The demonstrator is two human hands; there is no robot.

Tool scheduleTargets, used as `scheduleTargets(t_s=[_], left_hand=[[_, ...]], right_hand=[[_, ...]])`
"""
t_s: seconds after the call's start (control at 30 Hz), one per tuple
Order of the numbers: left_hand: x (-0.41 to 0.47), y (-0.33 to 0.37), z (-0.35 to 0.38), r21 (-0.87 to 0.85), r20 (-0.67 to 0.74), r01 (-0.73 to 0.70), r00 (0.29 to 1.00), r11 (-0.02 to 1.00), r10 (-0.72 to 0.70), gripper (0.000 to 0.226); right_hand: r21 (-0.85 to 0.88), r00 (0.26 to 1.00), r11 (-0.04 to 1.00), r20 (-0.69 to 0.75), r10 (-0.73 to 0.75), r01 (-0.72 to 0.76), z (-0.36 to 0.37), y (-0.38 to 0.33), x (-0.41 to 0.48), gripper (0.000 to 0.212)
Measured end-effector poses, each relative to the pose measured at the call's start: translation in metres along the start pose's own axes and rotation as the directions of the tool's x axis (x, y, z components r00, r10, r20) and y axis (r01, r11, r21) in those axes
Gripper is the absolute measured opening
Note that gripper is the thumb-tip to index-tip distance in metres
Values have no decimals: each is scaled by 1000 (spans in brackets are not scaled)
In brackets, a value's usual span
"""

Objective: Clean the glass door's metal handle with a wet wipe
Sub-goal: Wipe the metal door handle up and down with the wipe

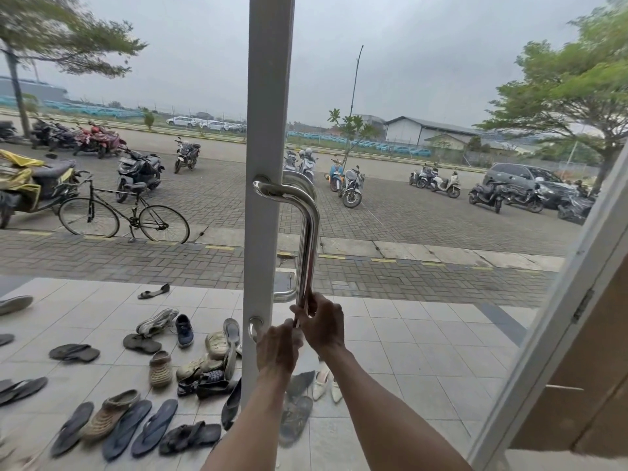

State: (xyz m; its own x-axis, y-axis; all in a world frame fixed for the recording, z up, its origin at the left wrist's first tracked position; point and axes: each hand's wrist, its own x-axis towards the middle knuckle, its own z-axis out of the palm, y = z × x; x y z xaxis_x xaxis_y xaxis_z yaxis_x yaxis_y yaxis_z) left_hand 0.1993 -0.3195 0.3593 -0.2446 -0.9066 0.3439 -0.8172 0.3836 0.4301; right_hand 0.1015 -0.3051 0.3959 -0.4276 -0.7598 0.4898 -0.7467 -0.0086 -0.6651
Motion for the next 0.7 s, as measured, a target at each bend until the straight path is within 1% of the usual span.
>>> scheduleTargets(t_s=[0.1,0.13,0.2,0.27,0.33,0.4,0.47,0.57,0.6,0.63,0.7], left_hand=[[1,-11,-3,240,68,-19,998,970,3,18],[2,-13,-4,282,68,-17,998,959,-3,20],[3,-13,-8,304,78,8,996,953,-33,23],[4,-9,-9,266,105,13,994,964,-42,21],[5,-3,-8,183,133,37,989,982,-62,19],[6,4,-9,17,154,98,983,995,-99,17],[8,8,-8,-175,136,139,984,975,-116,17],[5,7,-3,-367,70,106,994,924,-86,9],[2,4,0,-382,65,89,995,920,-70,7],[-1,-1,4,-349,53,77,997,934,-62,9],[-5,-15,10,-165,1,36,999,986,-37,22]], right_hand=[[-8,1000,1000,5,9,-9,1,-1,0,27],[-7,1000,1000,6,14,-14,1,-1,1,27],[-9,999,999,16,31,-31,1,-3,2,27],[-9,998,999,28,49,-49,1,-4,2,28],[-15,997,998,40,65,-64,0,-6,2,27],[-19,996,997,50,71,-70,0,-7,2,25],[-22,995,997,62,76,-75,-2,-7,1,24],[-22,994,996,74,84,-83,-2,-7,1,24],[-20,993,996,78,87,-86,-2,-7,1,24],[-21,993,996,83,88,-87,-2,-7,2,24],[-32,992,996,96,87,-84,-2,-7,3,25]])
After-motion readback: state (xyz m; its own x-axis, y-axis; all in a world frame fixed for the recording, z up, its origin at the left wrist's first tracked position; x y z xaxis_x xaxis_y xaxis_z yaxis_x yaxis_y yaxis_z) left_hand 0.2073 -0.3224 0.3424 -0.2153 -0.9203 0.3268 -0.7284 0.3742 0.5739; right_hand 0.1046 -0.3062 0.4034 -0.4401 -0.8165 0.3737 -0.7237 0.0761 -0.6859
